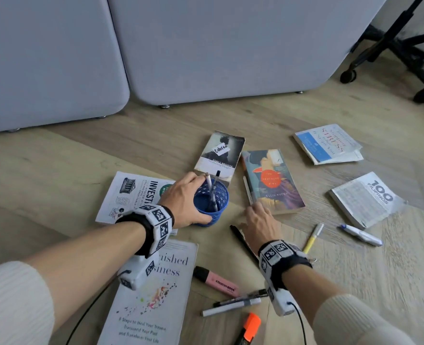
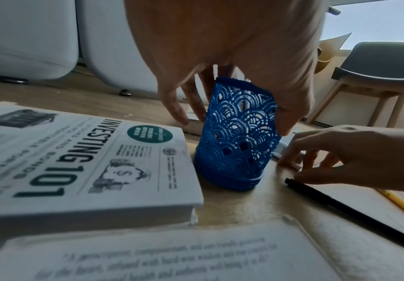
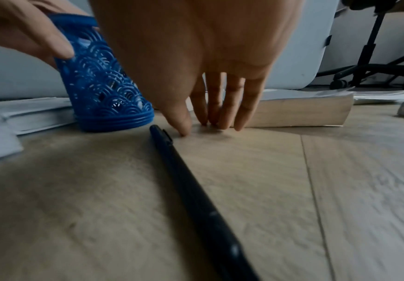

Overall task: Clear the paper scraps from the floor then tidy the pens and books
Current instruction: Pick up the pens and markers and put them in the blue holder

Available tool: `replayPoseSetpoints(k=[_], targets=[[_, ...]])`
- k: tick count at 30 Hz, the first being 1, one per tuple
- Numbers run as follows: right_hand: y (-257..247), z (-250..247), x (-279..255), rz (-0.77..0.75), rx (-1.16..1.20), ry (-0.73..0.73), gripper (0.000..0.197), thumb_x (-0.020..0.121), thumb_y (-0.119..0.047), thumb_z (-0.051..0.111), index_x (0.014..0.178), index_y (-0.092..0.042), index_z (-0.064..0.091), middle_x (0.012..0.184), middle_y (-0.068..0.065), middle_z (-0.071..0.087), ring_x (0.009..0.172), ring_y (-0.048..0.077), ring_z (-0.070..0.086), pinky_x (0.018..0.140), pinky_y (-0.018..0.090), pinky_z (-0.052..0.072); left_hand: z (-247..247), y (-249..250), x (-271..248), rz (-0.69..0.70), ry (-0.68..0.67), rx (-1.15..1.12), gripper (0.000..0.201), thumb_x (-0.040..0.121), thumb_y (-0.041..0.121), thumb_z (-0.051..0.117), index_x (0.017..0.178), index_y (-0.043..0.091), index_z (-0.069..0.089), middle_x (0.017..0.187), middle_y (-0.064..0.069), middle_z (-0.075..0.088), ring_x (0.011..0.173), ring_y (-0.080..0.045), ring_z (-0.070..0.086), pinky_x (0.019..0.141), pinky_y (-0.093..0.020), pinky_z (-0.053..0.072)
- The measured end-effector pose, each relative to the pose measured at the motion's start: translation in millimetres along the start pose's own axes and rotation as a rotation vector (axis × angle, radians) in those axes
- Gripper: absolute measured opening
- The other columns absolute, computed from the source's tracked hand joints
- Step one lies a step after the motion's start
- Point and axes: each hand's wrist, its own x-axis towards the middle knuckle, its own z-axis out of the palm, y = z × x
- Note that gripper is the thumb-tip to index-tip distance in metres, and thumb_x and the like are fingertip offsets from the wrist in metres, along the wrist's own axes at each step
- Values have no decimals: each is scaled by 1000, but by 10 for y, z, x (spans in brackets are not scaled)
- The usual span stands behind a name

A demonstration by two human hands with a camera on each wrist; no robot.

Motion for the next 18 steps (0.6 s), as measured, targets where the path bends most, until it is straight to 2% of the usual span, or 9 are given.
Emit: replayPoseSetpoints(k=[1, 3, 5, 7, 11, 14, 16, 18], targets=[[-27, -14, 20, 30, -7, 23, 26, 64, -6, 75, 87, -2, 62, 93, 17, 58, 76, 36, 62, 67, 37, 54, 15, -2, 7, 4, 7, 4, 85, 48, 56, 76, 124, 31, 46, 108, 12, 44, 93, -13, 54, 79, -28, 46], [-66, -41, 38, 100, 31, 55, 23, 73, -1, 63, 95, -3, 56, 98, 17, 56, 79, 35, 63, 67, 37, 52, 48, 12, 27, -7, 9, 0, 87, 49, 56, 76, 126, 31, 44, 108, 11, 43, 93, -13, 53, 79, -27, 45], [-60, -65, 72, 191, 58, 35, 11, 87, -11, 53, 98, -8, 50, 103, 12, 58, 88, 33, 64, 69, 36, 49, 83, 36, 53, -29, -6, -19, 83, 49, 55, 76, 122, 29, 43, 108, 8, 44, 92, -15, 53, 80, -28, 46], [-41, -79, 92, 238, 27, 8, 6, 93, -17, 48, 93, -12, 50, 100, 9, 64, 92, 31, 66, 68, 33, 47, 115, 56, 80, -43, -22, -29, 81, 48, 57, 73, 117, 29, 42, 111, 6, 50, 95, -17, 55, 84, -32, 48], [12, -112, 71, 297, 28, -32, 8, 94, -10, 44, 94, -10, 52, 91, 9, 67, 89, 29, 67, 63, 30, 42, 131, 71, 92, -57, -37, -55, 86, 49, 55, 74, 123, 28, 40, 116, 5, 57, 104, -18, 55, 89, -34, 47], [36, -160, 32, 316, 184, -3, 14, 94, -19, 47, 94, -6, 53, 87, 9, 56, 89, 32, 61, 66, 32, 38, 100, 81, 64, -52, -45, -72, 89, 50, 53, 75, 127, 28, 39, 117, 4, 57, 105, -18, 55, 90, -35, 48], [45, -237, -9, 340, 309, 55, 21, 93, -23, 49, 88, -4, 57, 81, 9, 55, 82, 34, 57, 68, 35, 39, 77, 87, 49, -44, -62, -67, 86, 49, 51, 75, 125, 27, 41, 116, 4, 58, 103, -19, 56, 90, -34, 48], [48, -335, -75, 315, 382, 21, 26, 93, -23, 48, 83, -2, 61, 76, 13, 62, 77, 35, 59, 68, 39, 46, 41, 90, 43, -34, -75, -51, 83, 50, 47, 76, 123, 25, 45, 113, 2, 58, 102, -20, 57, 89, -35, 49]])
